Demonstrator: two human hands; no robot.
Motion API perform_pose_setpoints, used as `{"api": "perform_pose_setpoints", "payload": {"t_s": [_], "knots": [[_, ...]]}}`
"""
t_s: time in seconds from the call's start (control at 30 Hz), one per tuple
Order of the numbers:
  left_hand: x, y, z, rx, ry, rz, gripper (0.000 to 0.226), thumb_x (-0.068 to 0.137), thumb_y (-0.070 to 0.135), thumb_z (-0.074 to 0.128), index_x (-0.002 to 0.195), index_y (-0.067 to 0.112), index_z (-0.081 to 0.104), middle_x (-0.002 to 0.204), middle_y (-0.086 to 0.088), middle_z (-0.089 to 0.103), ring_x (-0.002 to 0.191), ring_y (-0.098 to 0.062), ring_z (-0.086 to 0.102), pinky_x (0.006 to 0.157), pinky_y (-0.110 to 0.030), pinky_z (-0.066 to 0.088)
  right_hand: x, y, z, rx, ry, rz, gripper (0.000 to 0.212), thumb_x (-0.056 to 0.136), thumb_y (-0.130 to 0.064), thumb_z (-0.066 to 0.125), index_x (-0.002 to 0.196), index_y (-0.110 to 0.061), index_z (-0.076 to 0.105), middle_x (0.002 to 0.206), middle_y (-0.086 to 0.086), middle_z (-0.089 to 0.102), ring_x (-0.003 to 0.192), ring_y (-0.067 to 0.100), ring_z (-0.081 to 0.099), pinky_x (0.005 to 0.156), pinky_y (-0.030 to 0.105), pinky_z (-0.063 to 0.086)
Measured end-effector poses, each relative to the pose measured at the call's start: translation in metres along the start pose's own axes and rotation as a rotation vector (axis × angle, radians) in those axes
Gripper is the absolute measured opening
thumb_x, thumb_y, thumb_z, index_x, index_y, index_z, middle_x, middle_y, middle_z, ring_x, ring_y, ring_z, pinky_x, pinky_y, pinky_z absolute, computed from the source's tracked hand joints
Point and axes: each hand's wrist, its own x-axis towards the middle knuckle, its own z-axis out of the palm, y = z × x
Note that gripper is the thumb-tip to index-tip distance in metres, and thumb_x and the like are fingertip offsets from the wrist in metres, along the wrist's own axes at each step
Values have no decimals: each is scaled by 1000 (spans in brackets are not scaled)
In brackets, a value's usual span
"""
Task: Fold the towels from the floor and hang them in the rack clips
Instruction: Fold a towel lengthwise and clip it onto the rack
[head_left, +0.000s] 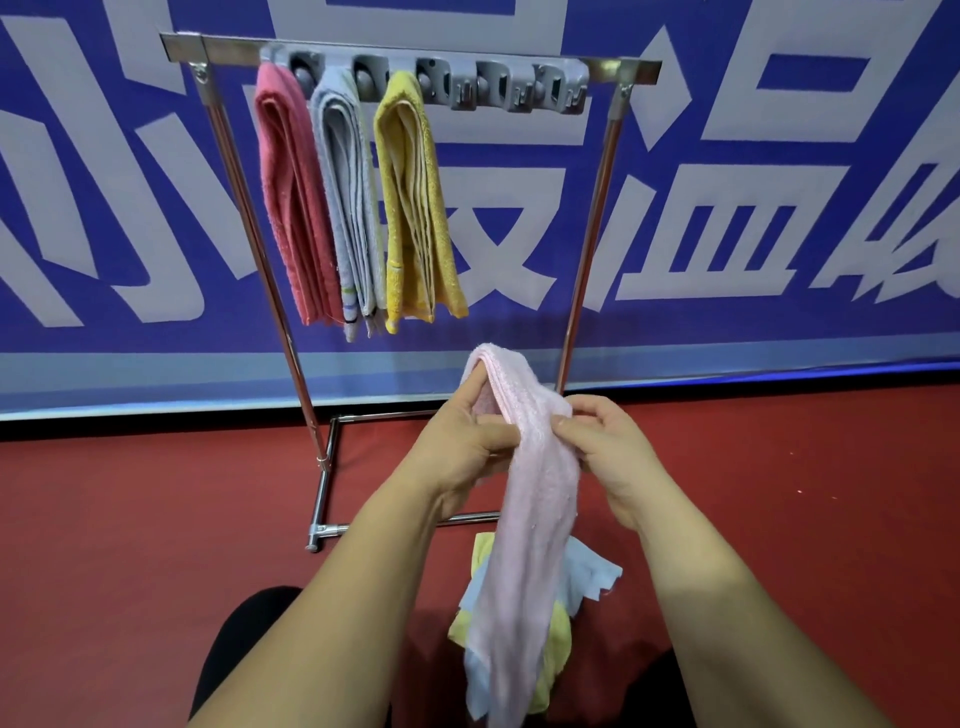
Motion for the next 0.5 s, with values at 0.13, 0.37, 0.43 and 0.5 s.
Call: {"api": "perform_pose_setpoints", "payload": {"t_s": [0.13,0.37,0.43,0.5], "knots": [[10,-12,2,72,136,-2,108,82,-12,65,163,49,30,80,-15,49,80,-31,39,74,-44,43,4,-1,5,-246,170,-173,20,87,-19,80,102,-23,66,71,-7,59,62,8,51,64,30,43],[14,-12,14,232,274,48,106,87,-3,66,167,48,19,93,-13,80,72,-19,64,71,-39,59,-5,-5,14,-577,-73,-261,40,84,-22,79,119,-34,63,73,-6,64,66,4,59,68,27,49],[16,-13,14,266,281,68,103,85,3,69,162,54,24,94,-18,80,76,-21,69,84,-52,65,-5,-4,15,-659,-34,-312,44,85,-23,77,124,-36,61,75,-7,62,72,8,60,70,30,49],[17,-13,12,278,258,97,101,84,3,68,160,55,26,89,-16,78,75,-21,68,81,-50,64,-4,-3,17,-679,0,-343,42,87,-22,73,125,-36,60,76,-8,58,73,9,59,67,30,45]]}}
